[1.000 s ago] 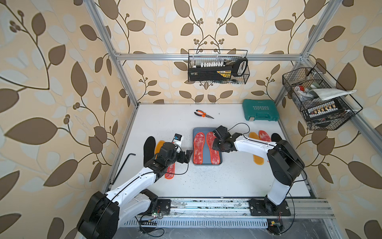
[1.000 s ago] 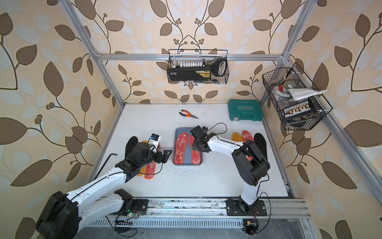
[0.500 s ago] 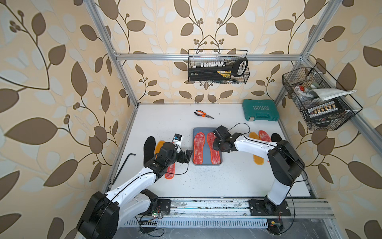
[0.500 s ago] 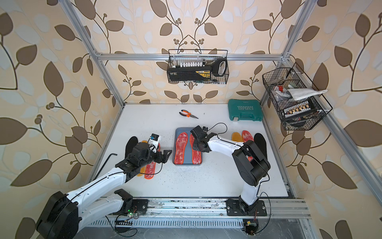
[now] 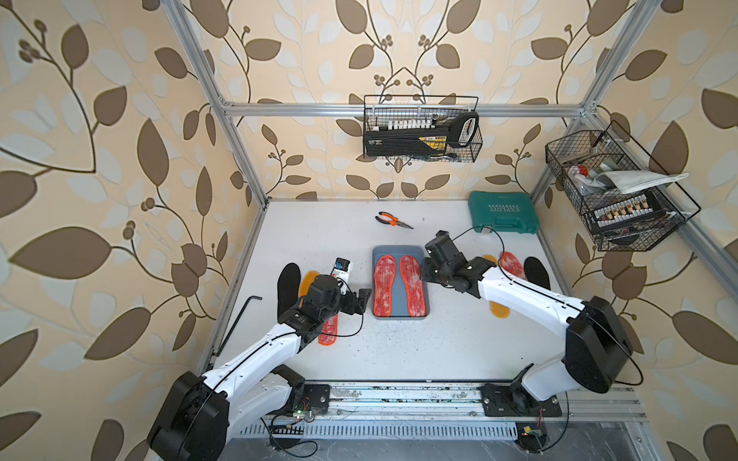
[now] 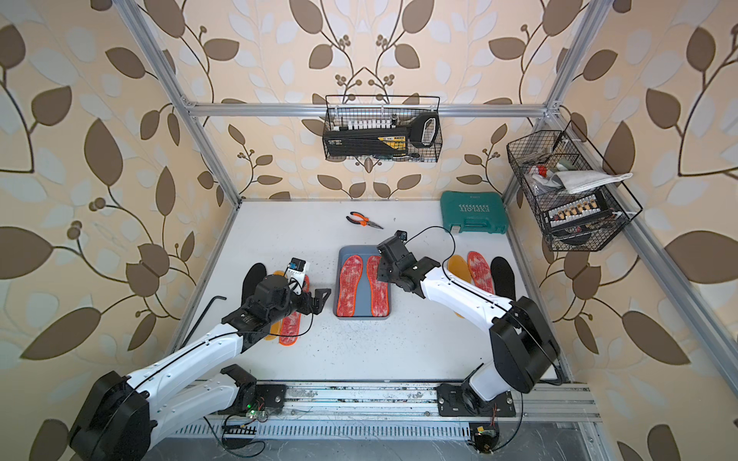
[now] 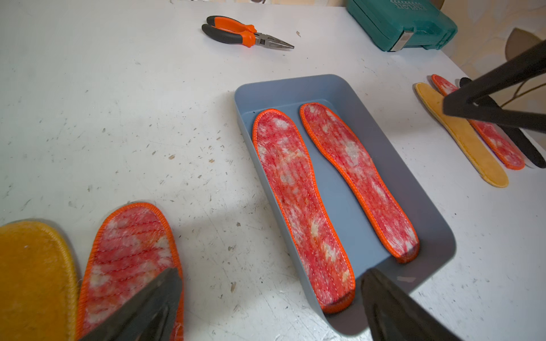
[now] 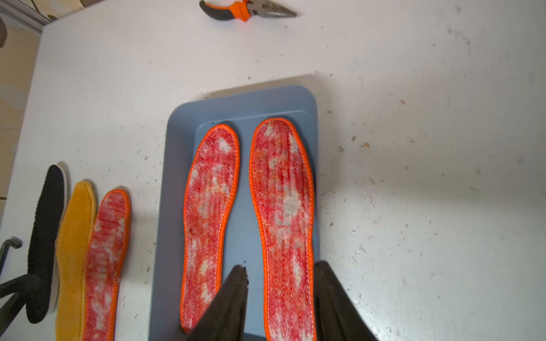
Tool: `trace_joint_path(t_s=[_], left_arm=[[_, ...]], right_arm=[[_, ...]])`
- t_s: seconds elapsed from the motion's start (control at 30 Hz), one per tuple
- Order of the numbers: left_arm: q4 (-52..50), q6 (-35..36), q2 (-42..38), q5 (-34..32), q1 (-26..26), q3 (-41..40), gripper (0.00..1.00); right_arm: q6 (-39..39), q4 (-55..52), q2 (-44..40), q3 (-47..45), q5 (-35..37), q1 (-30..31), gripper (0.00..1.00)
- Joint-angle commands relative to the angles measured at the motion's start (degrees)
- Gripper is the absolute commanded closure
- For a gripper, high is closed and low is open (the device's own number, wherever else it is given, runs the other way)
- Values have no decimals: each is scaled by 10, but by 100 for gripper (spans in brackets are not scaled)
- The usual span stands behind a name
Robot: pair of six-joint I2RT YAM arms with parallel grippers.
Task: Put the insoles into the storage box
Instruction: Place the insole in the storage box, then pick up the insole from the center of the board.
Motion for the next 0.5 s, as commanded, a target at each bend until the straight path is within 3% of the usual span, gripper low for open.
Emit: trace_joint_path(t_s=[0.0,0.1,0.27,0.47], left_arm=[[-10,-31,-24,-40,-1,14,1],[-67,-102,-39,-37,27,28,1],[-232,-189,-20,-26,76,100,5],[-325,-209,6,70,158,136,16]], right_arm=[[-89,26,-54,-48,41,1,53],[-141,38,-95,-77,28,0,46],[-200,80,-132,-119,-40,0,46],[-206,200,-101,-135,-214,15,46]])
